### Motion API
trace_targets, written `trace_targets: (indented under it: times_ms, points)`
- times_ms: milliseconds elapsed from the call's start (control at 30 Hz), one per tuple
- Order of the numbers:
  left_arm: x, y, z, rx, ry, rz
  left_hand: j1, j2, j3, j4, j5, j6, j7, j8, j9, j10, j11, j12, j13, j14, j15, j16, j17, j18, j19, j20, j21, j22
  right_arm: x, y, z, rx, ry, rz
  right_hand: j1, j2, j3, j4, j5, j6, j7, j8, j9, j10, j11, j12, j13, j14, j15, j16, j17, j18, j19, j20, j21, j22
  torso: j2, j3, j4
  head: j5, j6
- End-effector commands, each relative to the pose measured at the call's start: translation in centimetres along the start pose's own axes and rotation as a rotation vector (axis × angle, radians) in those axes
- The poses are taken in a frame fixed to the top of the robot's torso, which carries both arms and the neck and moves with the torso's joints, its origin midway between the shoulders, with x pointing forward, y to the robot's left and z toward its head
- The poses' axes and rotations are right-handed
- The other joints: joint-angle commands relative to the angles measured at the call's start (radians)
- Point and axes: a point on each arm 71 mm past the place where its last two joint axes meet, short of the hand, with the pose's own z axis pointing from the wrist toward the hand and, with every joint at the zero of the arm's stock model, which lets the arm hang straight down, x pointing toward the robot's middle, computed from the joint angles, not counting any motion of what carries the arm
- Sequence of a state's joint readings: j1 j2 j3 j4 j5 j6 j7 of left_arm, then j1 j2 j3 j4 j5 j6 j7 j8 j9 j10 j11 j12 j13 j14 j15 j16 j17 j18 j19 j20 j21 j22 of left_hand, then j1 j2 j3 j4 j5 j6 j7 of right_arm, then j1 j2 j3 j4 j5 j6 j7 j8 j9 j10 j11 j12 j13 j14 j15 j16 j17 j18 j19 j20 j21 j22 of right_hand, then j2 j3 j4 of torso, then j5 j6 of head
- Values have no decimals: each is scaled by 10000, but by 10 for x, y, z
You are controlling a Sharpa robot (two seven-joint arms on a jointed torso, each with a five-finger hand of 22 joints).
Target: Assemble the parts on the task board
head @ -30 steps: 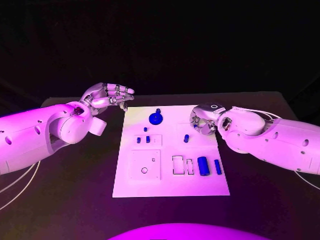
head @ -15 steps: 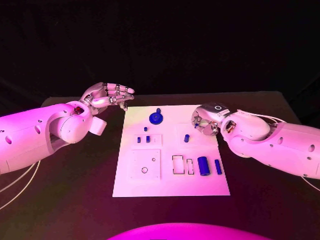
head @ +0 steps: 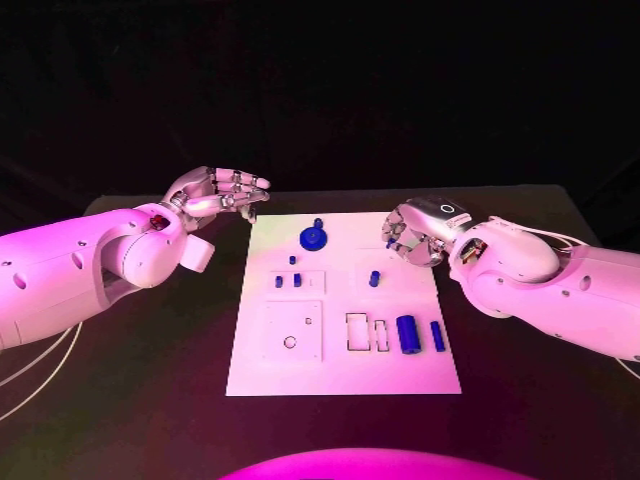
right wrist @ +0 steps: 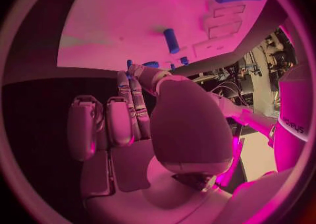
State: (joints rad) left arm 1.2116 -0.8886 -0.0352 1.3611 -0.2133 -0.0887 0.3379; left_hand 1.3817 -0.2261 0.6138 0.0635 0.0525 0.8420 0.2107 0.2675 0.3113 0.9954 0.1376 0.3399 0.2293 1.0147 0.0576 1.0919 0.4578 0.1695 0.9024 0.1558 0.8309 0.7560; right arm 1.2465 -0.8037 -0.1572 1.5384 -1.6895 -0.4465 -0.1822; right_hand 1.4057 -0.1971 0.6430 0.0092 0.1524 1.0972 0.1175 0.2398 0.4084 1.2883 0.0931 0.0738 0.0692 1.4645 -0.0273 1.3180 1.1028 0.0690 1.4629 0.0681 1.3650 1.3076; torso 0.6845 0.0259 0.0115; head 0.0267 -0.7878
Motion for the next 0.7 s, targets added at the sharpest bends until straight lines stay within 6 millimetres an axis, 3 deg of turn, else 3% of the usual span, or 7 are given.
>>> trace_targets:
  times_ms: [33, 467, 700]
  points:
    - [2, -1, 0, 81, 30, -70, 0, 83, -42, -2, 17, -80, -1, 12, -9, -67, 4, 59, -15, 16, 44, -60, -14, 147, 99, -1, -55, -16, -3, 14, -2, -489, -334, 422, 37, 59, 328, -322, 6, 66, 3, 48, 9, 557, -479, 21, 341, 283, -71, 50, 13, -161, 114, -3, 37, 683, 6, 8, -12, 79, 4]
    - [10, -3, 1, 143, 210, -156, 4, 82, -48, -2, 17, -88, 1, 8, -13, -77, 7, 58, -18, 18, 47, -62, -14, 146, 104, 1, -62, -23, 9, 85, -3, -2191, 148, 916, 37, 58, 346, -336, 5, 62, 10, 44, 11, 552, -475, 11, 343, 279, -70, 39, -15, -152, 97, -4, 5, 654, -2, -26, 12, 510, -103]
    - [15, -4, 2, 163, 319, -223, 4, 82, -48, -2, 17, -88, 1, 8, -13, -77, 7, 58, -18, 18, 47, -62, -14, 146, 104, 1, -62, -23, 29, 105, -2, -2580, 881, 897, 35, 60, 354, -339, 8, 59, 14, 42, 12, 548, -472, 6, 343, 280, -68, 45, -8, -150, 92, -3, -3, 647, -6, -36, -1, 735, -186]
